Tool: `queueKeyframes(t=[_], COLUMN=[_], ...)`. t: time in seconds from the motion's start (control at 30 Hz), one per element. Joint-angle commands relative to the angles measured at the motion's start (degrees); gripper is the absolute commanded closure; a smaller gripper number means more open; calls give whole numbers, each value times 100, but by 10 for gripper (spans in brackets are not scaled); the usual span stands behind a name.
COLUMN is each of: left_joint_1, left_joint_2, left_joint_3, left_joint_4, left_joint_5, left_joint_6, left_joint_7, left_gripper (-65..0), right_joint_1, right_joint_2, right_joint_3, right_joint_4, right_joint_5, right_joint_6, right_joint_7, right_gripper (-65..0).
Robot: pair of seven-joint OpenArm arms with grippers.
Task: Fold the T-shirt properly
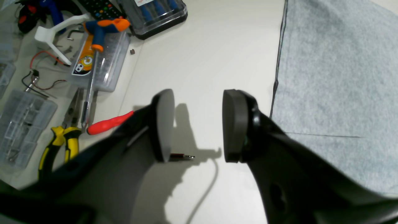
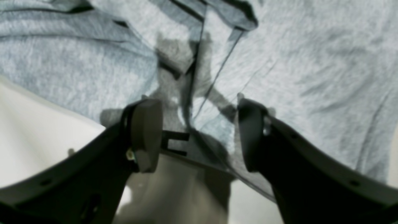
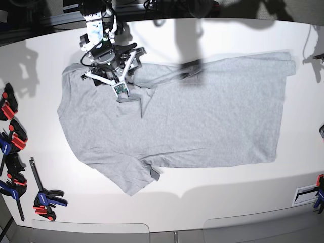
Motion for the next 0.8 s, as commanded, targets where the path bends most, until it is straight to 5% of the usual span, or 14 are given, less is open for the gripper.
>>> queueKeyframes(t=[0.0, 0.13, 0.27, 0.77], left_joint_1=[4, 2, 4, 4], left_joint_2=[-140, -140, -140, -140], left_joint_3=[-70, -70, -70, -70], left_joint_4=[74, 74, 74, 74], left_joint_5=[-52, -55, -55, -52], left_joint_6=[4, 4, 4, 4], left_joint_7=[-149, -138, -136, -131], left_gripper=[-230, -230, -230, -230], right_joint_1=[44, 44, 50, 586], right_joint_2=[2, 0, 0, 2], right_joint_3=[-4, -4, -4, 2], right_joint_4=[55, -50, -50, -44], right_joint_5=[-31, -46, -201, -476], right_joint_6=[-37, -37, -44, -260], right_joint_7=[107, 83, 90, 103], right_gripper=[-360, -303, -13, 0])
